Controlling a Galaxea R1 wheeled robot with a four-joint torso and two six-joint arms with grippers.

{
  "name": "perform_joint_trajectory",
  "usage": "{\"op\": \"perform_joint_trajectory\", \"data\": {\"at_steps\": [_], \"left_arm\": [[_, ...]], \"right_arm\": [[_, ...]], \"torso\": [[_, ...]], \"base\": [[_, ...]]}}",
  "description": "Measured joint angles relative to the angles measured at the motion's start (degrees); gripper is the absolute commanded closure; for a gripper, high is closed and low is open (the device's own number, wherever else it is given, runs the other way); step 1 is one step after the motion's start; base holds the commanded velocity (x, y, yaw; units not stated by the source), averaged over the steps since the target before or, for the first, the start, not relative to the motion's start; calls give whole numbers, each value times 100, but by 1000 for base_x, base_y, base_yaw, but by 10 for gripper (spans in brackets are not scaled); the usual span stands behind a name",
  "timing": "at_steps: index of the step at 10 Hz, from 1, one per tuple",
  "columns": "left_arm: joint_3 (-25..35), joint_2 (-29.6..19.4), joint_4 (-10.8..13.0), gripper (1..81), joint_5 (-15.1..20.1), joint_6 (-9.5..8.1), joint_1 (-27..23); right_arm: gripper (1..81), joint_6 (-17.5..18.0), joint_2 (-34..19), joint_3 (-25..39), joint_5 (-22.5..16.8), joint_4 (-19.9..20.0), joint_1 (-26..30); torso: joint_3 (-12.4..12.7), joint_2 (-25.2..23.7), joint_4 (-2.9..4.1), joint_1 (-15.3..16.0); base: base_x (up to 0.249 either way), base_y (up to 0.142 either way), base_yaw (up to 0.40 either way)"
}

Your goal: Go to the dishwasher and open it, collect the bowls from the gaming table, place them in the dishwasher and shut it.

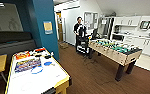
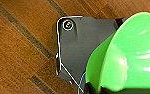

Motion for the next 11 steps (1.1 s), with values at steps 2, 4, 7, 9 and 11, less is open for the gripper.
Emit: {"op": "perform_joint_trajectory", "data": {"at_steps": [2,4,7,9,11], "left_arm": [[-188,67,57,811,2,0,-2],[-233,111,113,811,5,0,-2],[-233,113,121,811,11,0,2],[-233,113,122,811,10,0,0],[-235,113,122,811,18,0,16]], "right_arm": [[811,4,35,-234,-11,2,-74],[811,4,228,-623,-104,5,-78],[811,6,586,-1406,-223,5,-56],[811,6,707,-1530,-291,2,-55],[811,6,759,-1442,-302,-2,-37]], "torso": [[0,0,0,0],[0,0,0,0],[0,0,0,-1],[0,0,0,-1],[0,0,0,-1]], "base": [[0,0,-400],[0,0,-400],[0,0,-400],[0,0,-400],[0,0,-400]]}}
